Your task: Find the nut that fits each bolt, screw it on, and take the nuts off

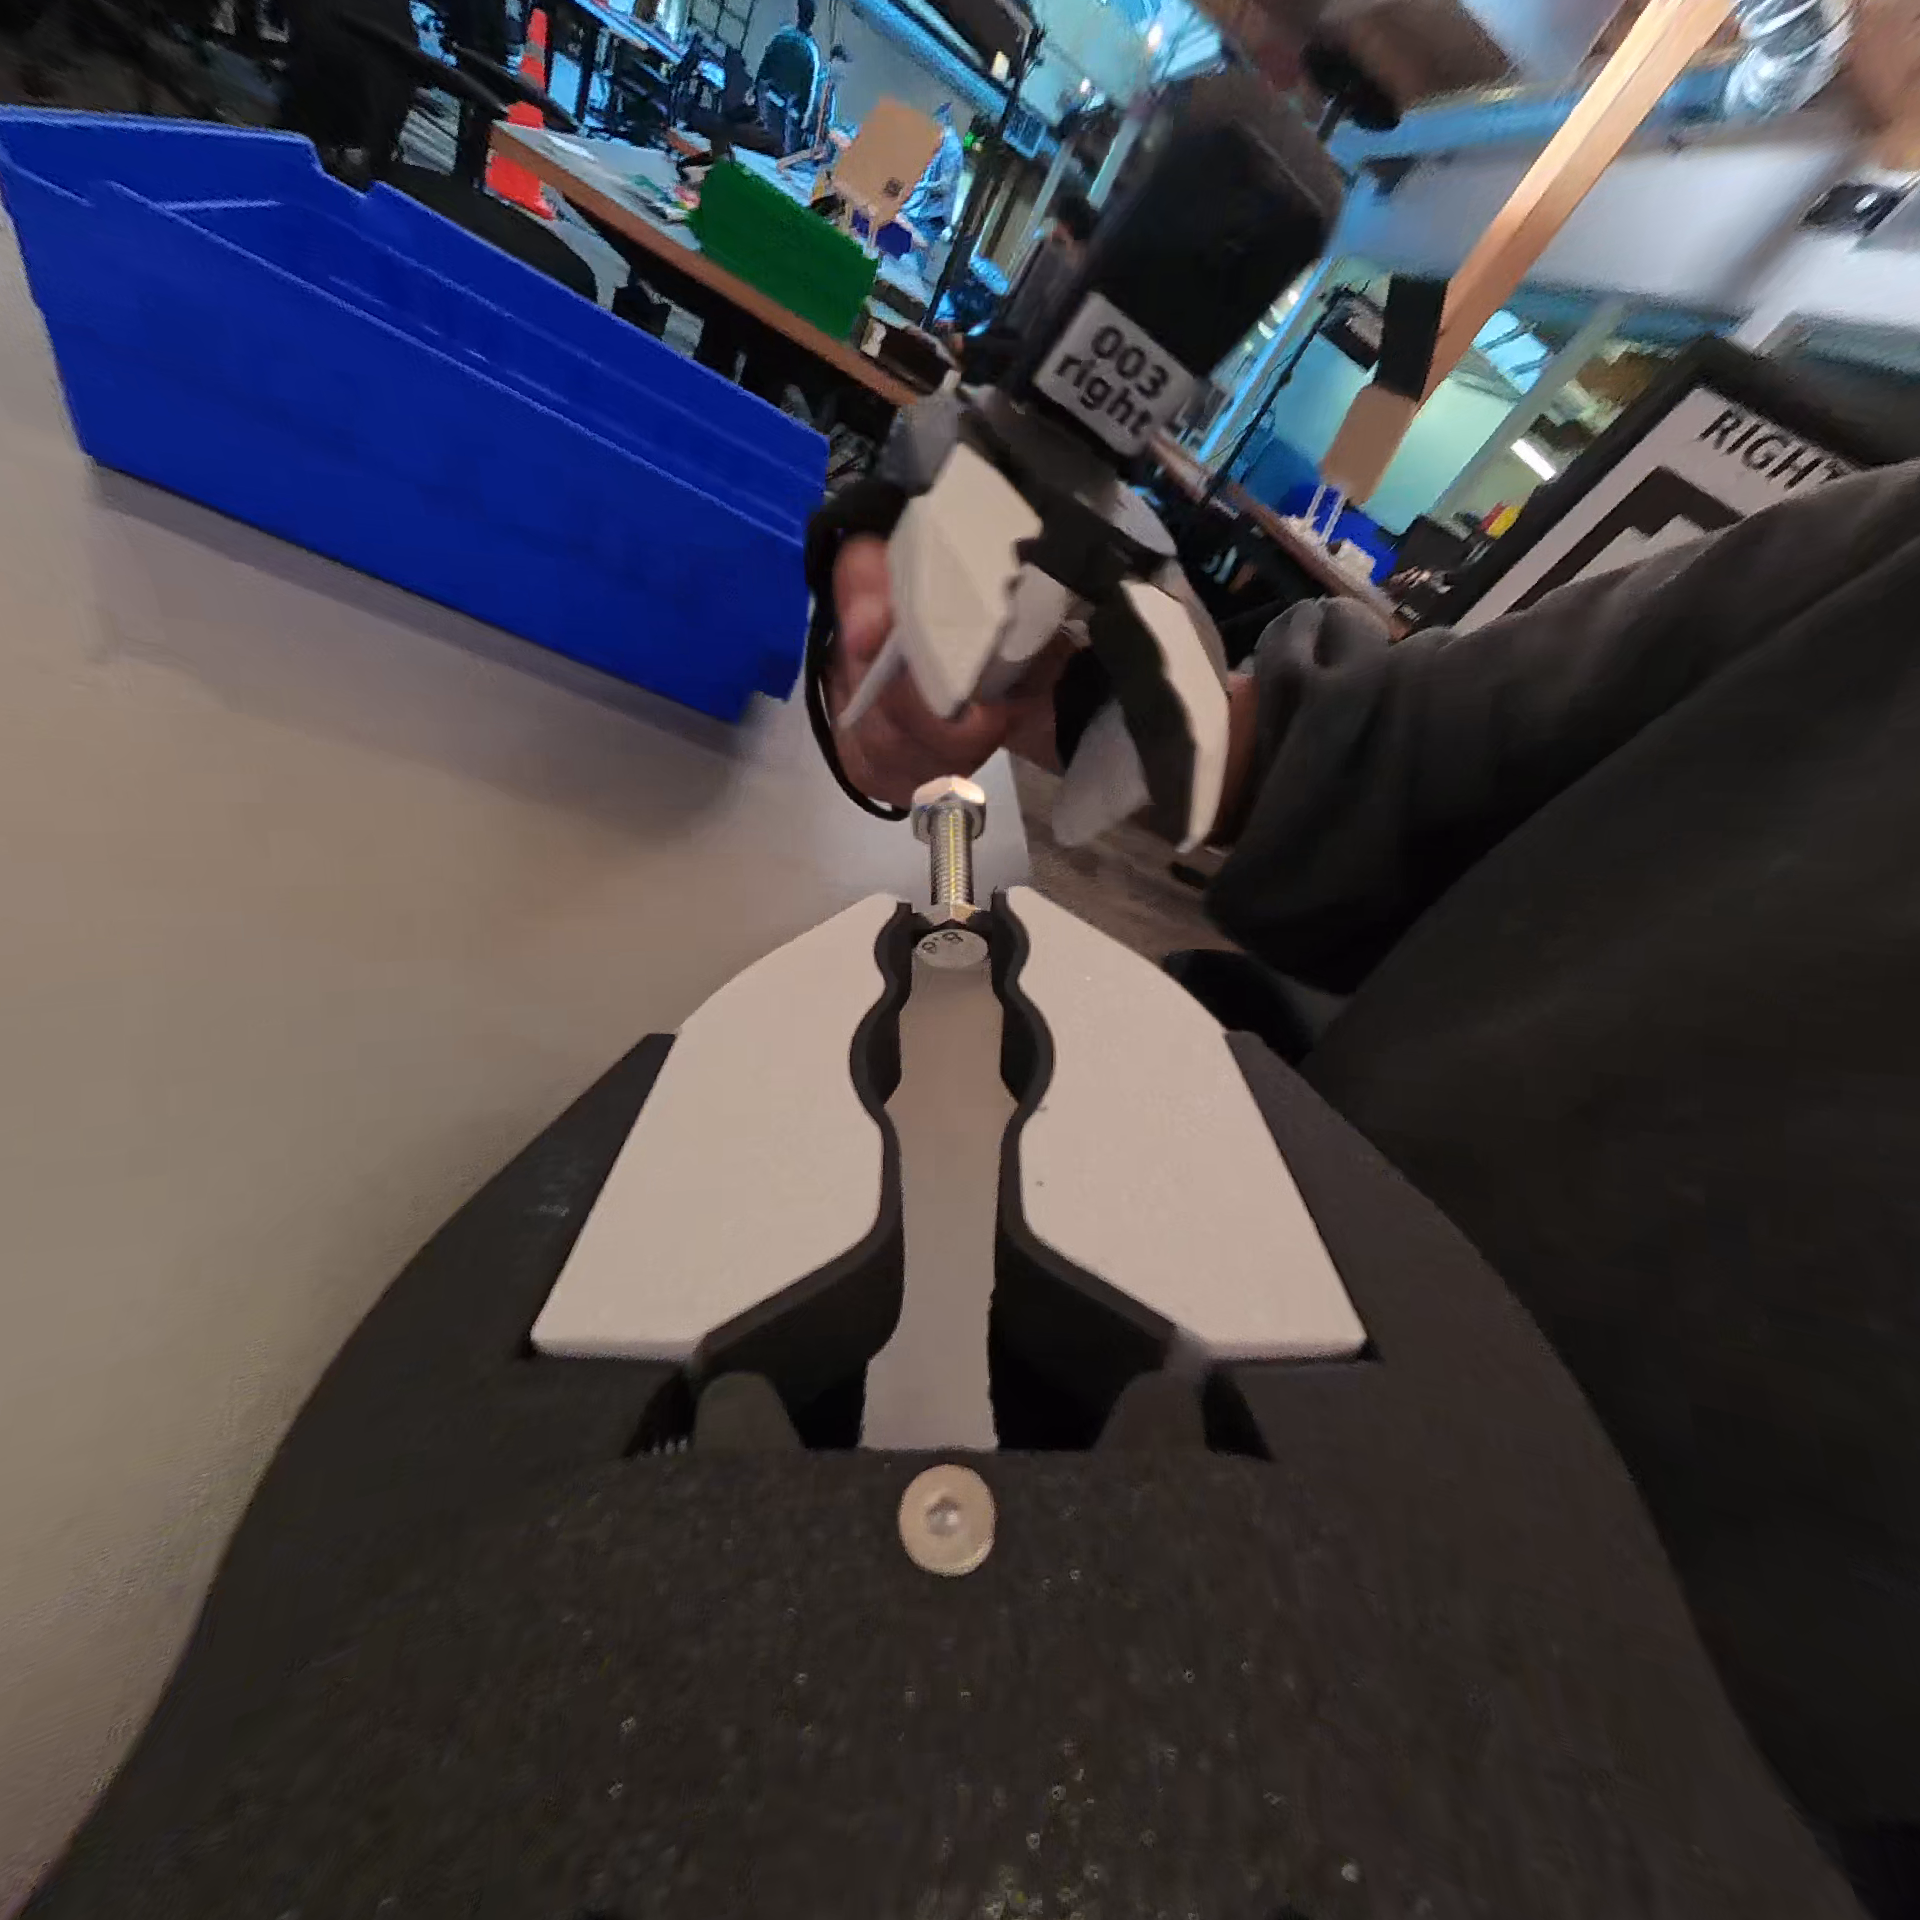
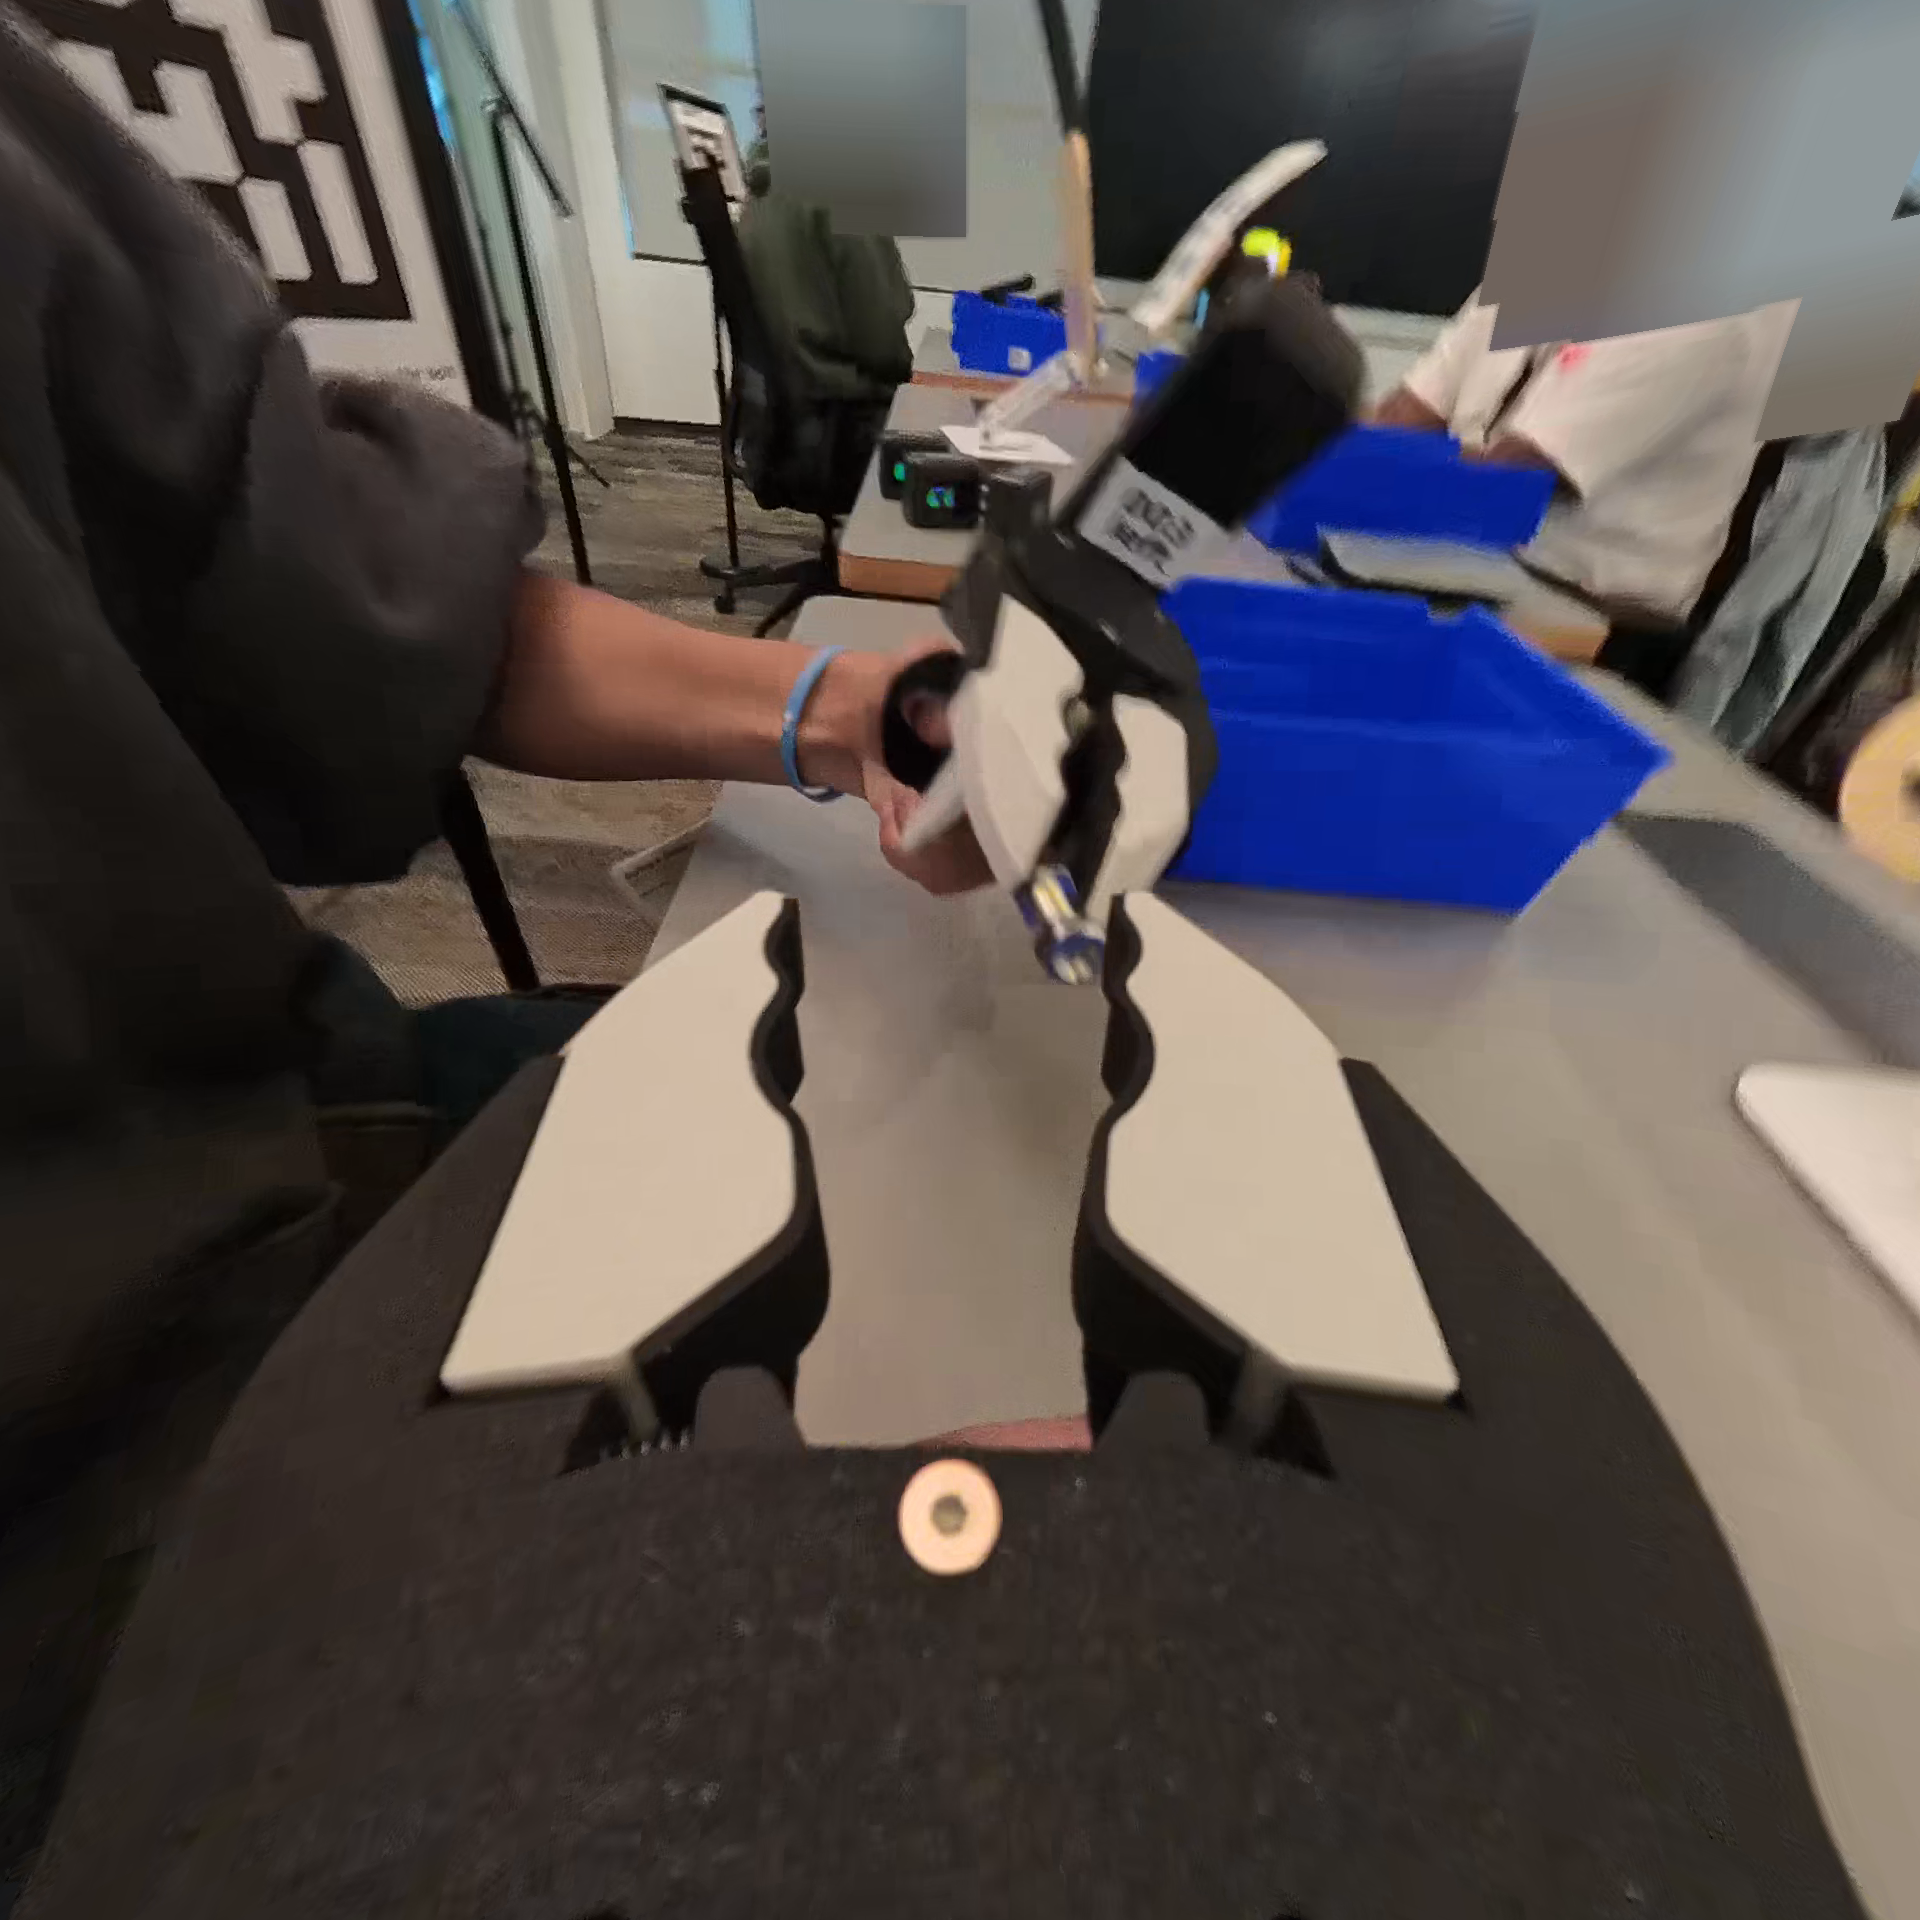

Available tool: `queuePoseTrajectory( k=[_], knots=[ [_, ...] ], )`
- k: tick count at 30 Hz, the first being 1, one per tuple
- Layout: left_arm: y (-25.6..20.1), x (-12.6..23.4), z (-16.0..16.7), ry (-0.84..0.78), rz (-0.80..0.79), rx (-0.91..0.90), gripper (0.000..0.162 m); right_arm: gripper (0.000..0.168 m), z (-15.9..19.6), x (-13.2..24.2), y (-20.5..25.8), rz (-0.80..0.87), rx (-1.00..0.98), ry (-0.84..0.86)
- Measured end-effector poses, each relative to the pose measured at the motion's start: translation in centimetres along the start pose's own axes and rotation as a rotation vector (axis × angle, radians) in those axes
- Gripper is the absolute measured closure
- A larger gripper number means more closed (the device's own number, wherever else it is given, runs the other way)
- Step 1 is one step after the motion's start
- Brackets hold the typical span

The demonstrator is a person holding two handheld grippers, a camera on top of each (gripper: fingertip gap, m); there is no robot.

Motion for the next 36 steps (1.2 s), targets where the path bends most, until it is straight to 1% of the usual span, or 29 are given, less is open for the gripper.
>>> queuePoseTrajectory(
  k=[2,5,9,12,15,17,19,21,23,24,25,27,29,31,33,35,36],
  knots=[
    [-0.2,-0.2,0.2,0.003,0.034,0.023,0.148,0.11,-0.7,-0.7,0.5,-0.002,0.093,0.021],
    [-0.7,-0.4,0.2,-0.002,0.062,0.027,0.148,0.111,-0.5,-1.5,0.4,0.007,0.15,0.073],
    [-1.1,0.0,-0.5,-0.038,0.082,0.029,0.148,0.116,0.9,-1.4,0.1,-0.009,0.12,0.091],
    [-1.4,0.1,-0.8,-0.053,0.093,0.026,0.148,0.116,2.2,-0.7,-0.8,0.029,0.075,0.107],
    [-1.3,0.0,-0.7,-0.046,0.083,0.017,0.148,0.119,0.2,-0.1,-0.4,0.049,0.096,0.025],
    [-1.2,0.0,-0.6,-0.045,0.074,0.019,0.148,0.12,0.3,0.2,-0.4,0.08,0.119,0.065],
    [-0.4,-0.2,-0.1,-0.02,0.013,0.004,0.148,0.12,1.8,1.2,-1.2,0.15,0.095,0.132],
    [0.7,-0.3,0.7,0.011,-0.105,-0.018,0.148,0.119,3.4,3.7,-2.1,0.303,0.024,0.169],
    [1.3,-0.3,2.1,0.05,-0.212,-0.06,0.148,0.121,4.7,5.9,-1.3,0.406,-0.068,0.153],
    [1.4,-0.3,2.7,0.054,-0.242,-0.067,0.148,0.121,5.8,6.6,-0.6,0.448,-0.111,0.172],
    [1.5,-0.4,3.3,0.051,-0.267,-0.06,0.148,0.119,7.1,6.8,0.2,0.468,-0.161,0.218],
    [2.0,-0.7,4.1,0.036,-0.331,-0.05,0.148,0.119,9.5,7.6,1.3,0.58,-0.219,0.356],
    [2.3,-1.1,4.9,0.024,-0.385,-0.048,0.148,0.124,10.6,6.9,2.6,0.603,-0.308,0.364],
    [2.2,-1.8,5.5,0.006,-0.398,-0.041,0.148,0.125,10.7,5.1,3.7,0.582,-0.346,0.308],
    [1.7,-2.3,5.5,-0.039,-0.366,-0.003,0.148,0.129,10.4,3.6,3.8,0.596,-0.362,0.256],
    [1.3,-2.5,5.4,-0.072,-0.33,0.005,0.148,0.13,10.1,2.3,3.4,0.575,-0.389,0.197],
    [1.0,-2.5,5.5,-0.063,-0.295,0.009,0.148,0.13,9.9,1.6,3.1,0.55,-0.404,0.161]
  ],
)
Point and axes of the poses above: each gripper's, where its closed fingertips meet, x back along the fingers, z out of its underside, y = z × x across the jaws, the point moved 2 cm from there along x, back along the fingers, and after that the axes turned 13 degrees about -z, right-handed, at the moved point
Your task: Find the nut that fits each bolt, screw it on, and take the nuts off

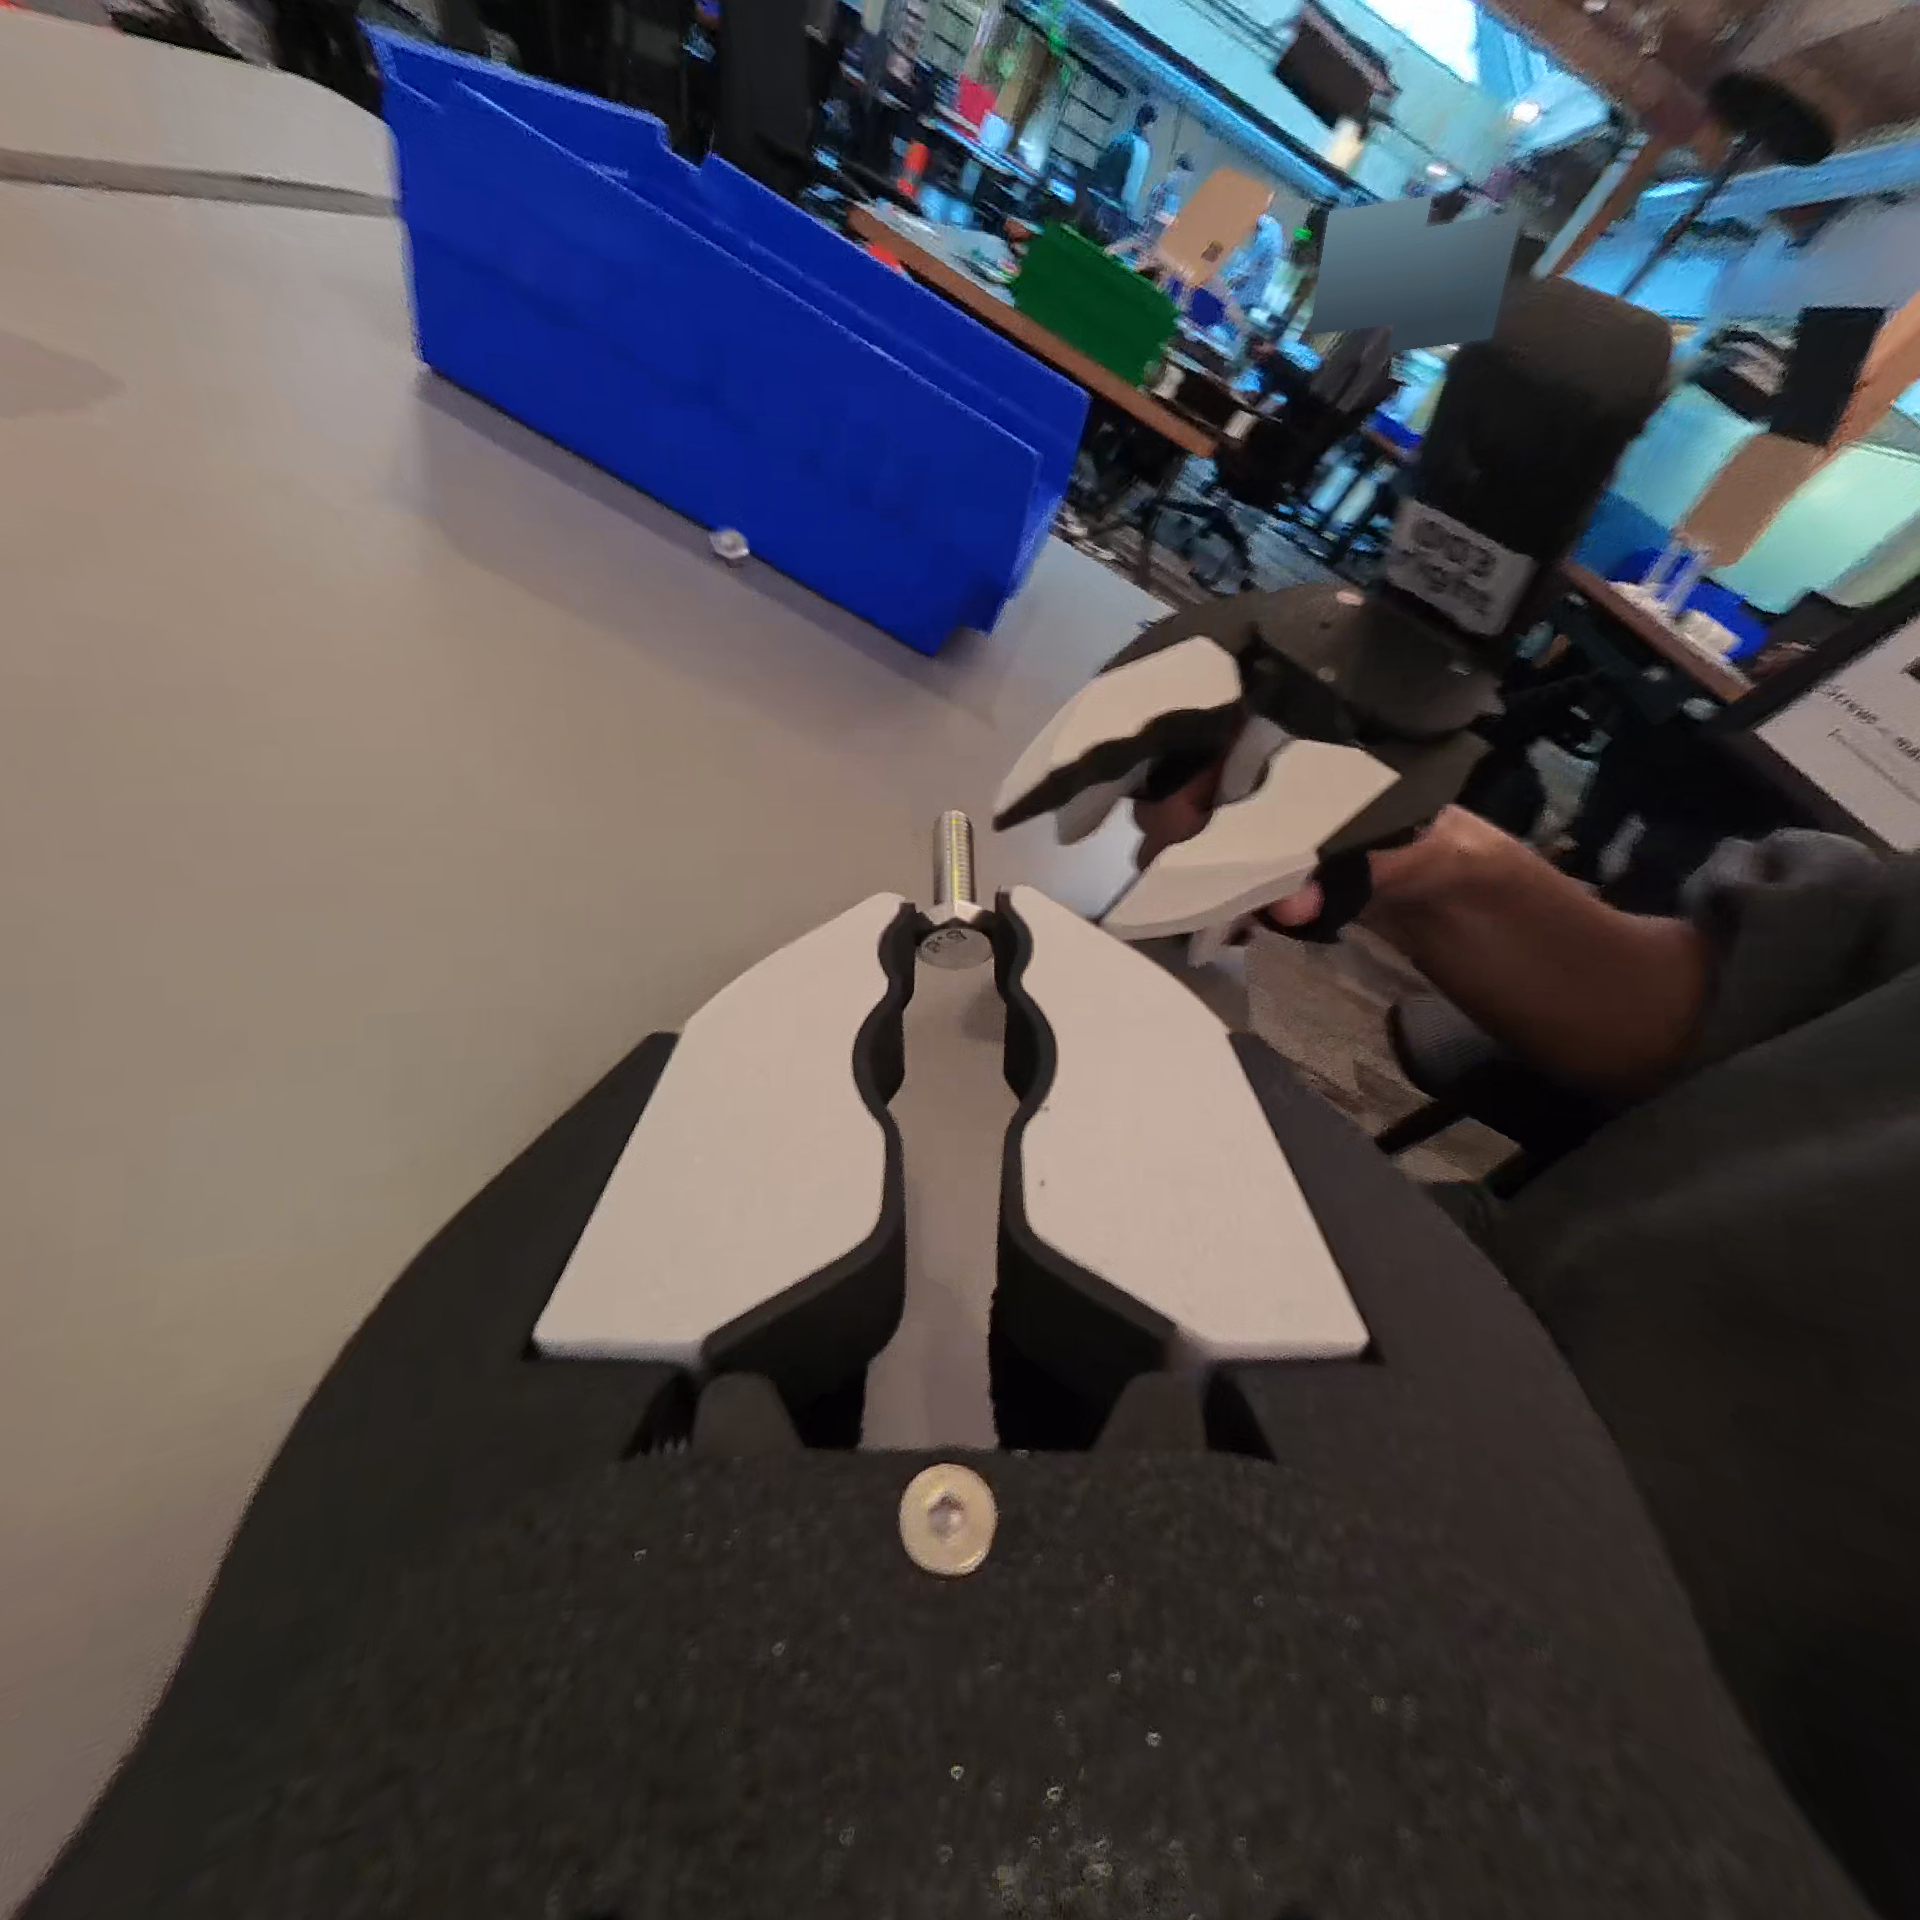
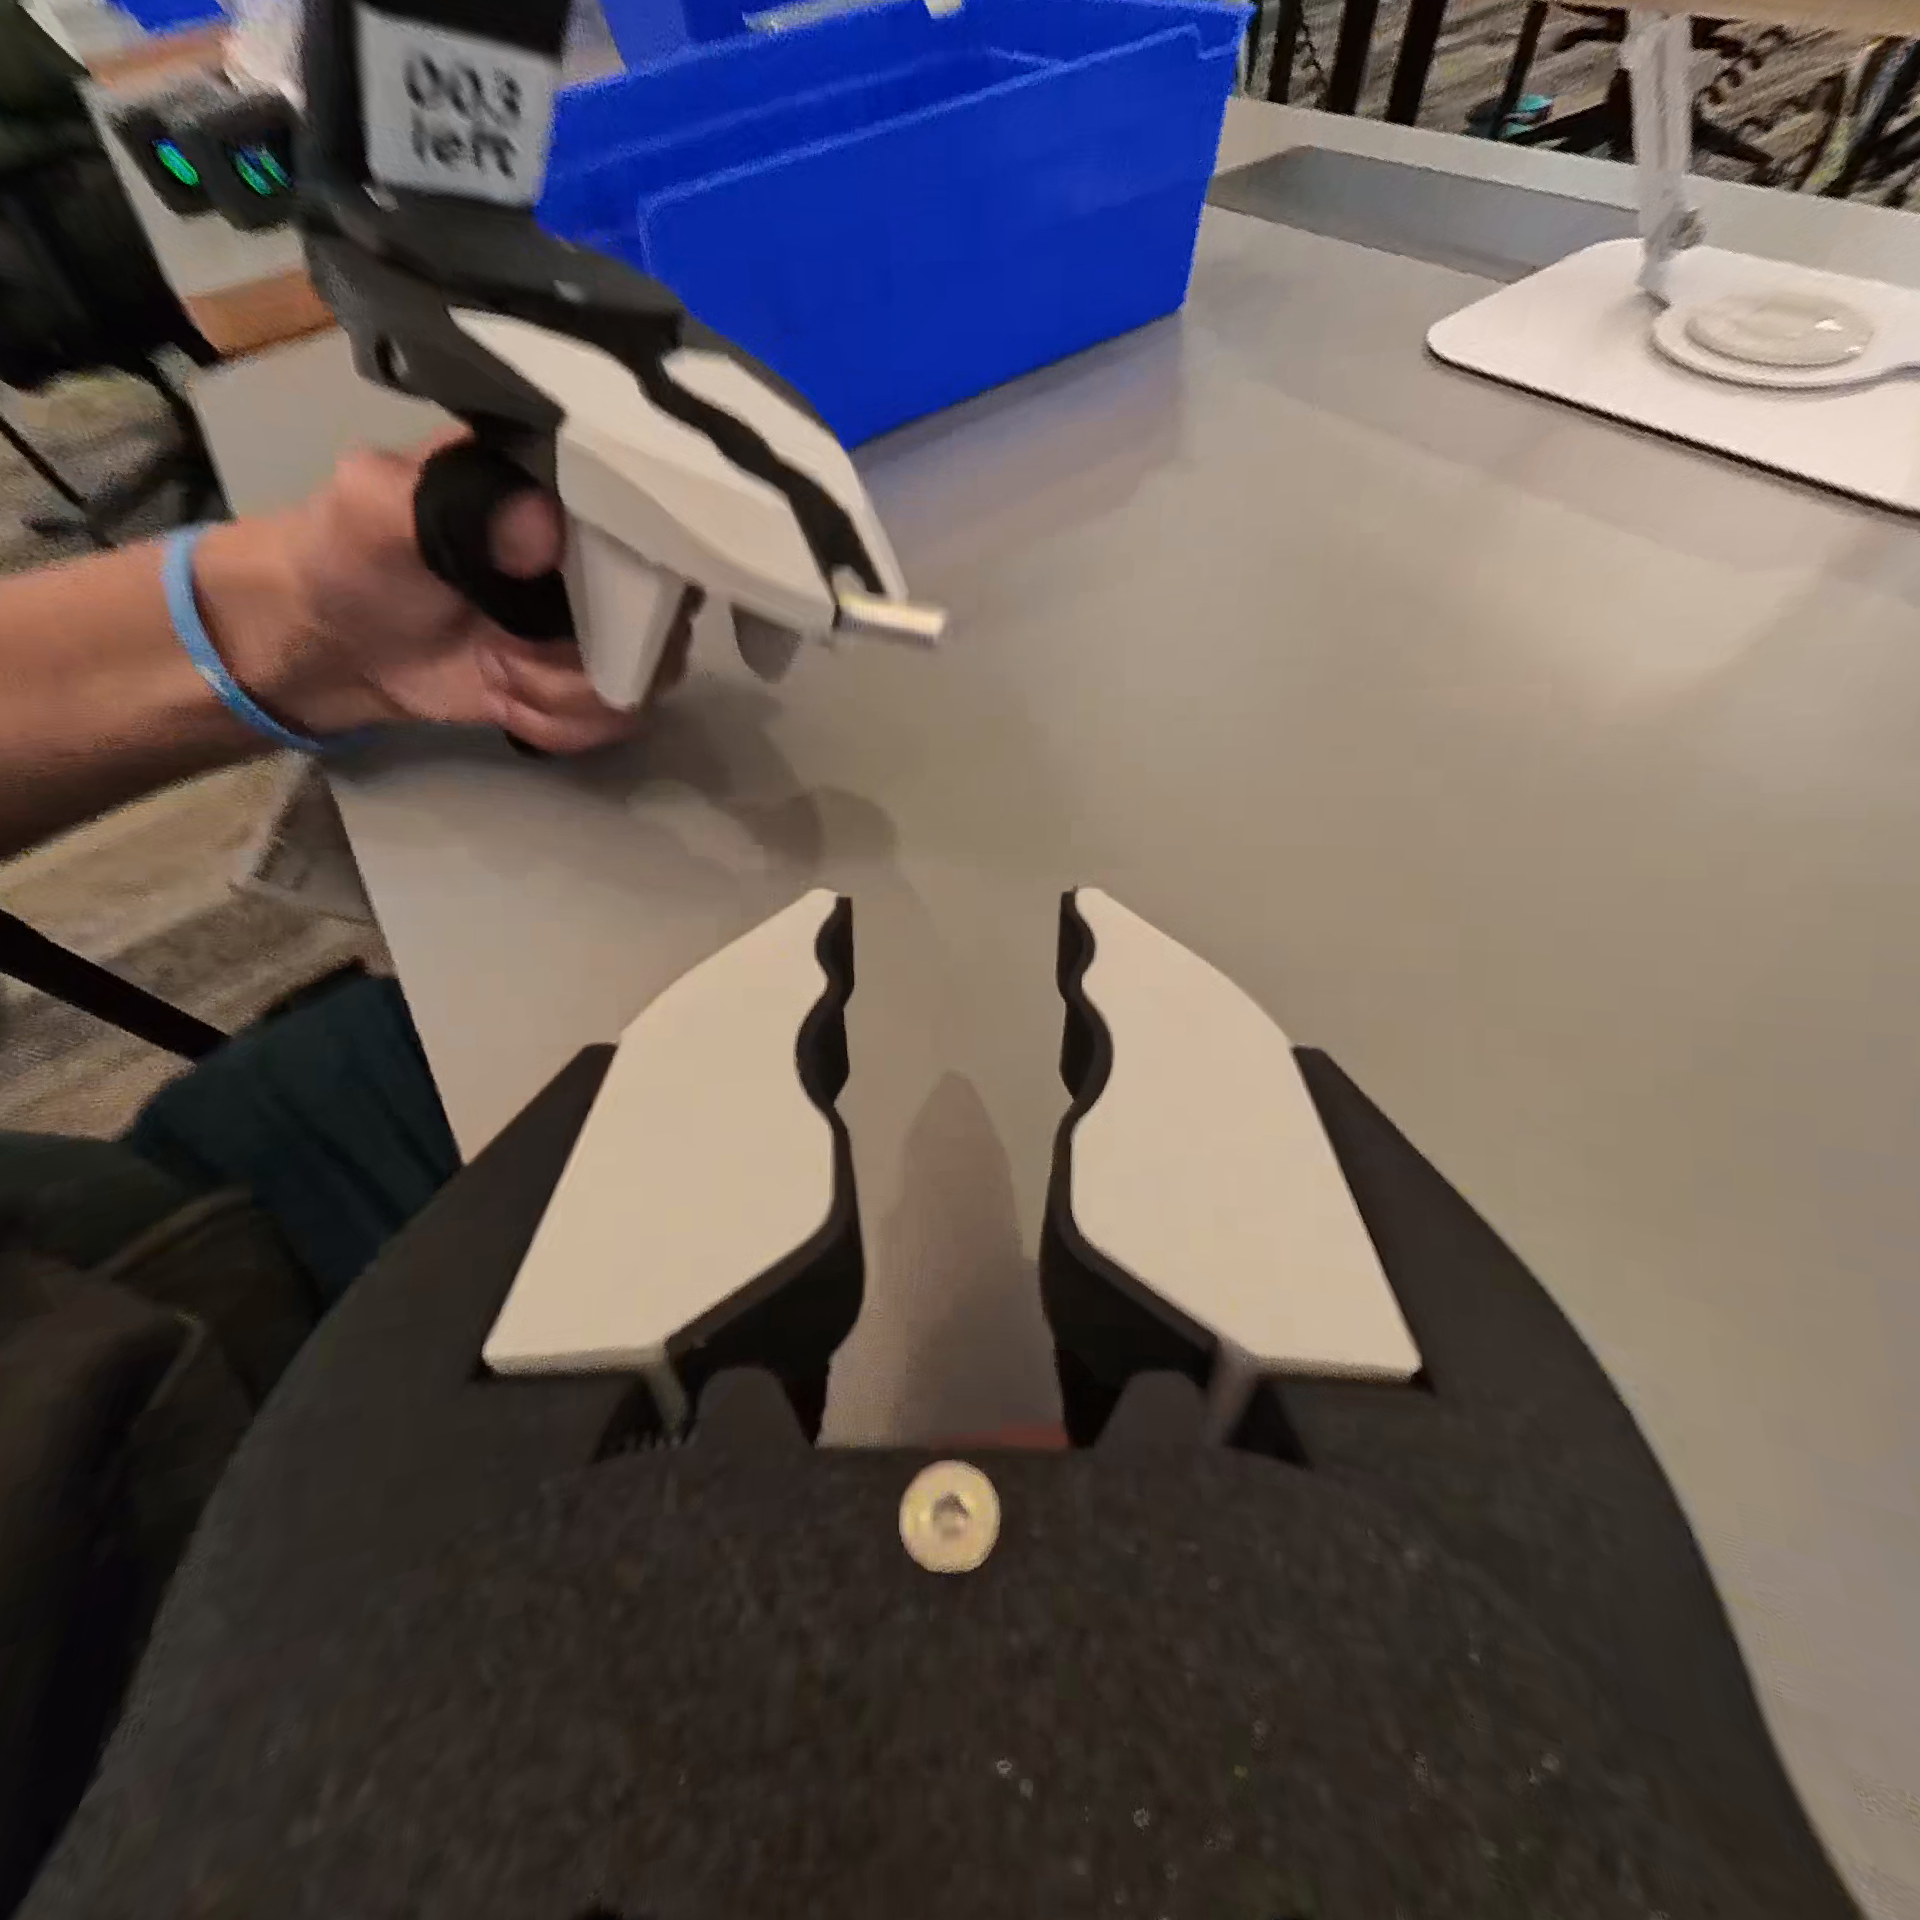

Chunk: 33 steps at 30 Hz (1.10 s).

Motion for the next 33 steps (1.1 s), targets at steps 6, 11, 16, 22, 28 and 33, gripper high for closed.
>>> queuePoseTrajectory(
  k=[6,11,16,22,28,33],
  knots=[
    [-2.1,1.2,0.2,0.036,0.144,-0.012,0.148,0.138,-3.4,-1.6,2.5,-0.328,-0.019,-0.194],
    [-3.6,1.8,0.3,0.04,0.245,-0.006,0.148,0.141,-3.7,-1.8,3.2,-0.474,0.019,-0.123],
    [-4.1,1.8,0.4,0.056,0.269,-0.019,0.148,0.148,-4.0,-1.4,3.7,-0.522,0.032,-0.12],
    [-4.5,1.7,0.5,0.06,0.277,-0.027,0.148,0.16,-3.6,-1.4,4.0,-0.536,0.044,-0.105],
    [-4.0,1.8,-0.2,-0.009,0.219,-0.049,0.141,0.16,-4.6,-1.1,3.4,-0.512,0.006,-0.249],
    [-3.8,2.0,-0.7,-0.06,0.188,-0.076,0.138,0.16,-5.5,-0.8,3.1,-0.549,-0.091,-0.344]
  ],
)
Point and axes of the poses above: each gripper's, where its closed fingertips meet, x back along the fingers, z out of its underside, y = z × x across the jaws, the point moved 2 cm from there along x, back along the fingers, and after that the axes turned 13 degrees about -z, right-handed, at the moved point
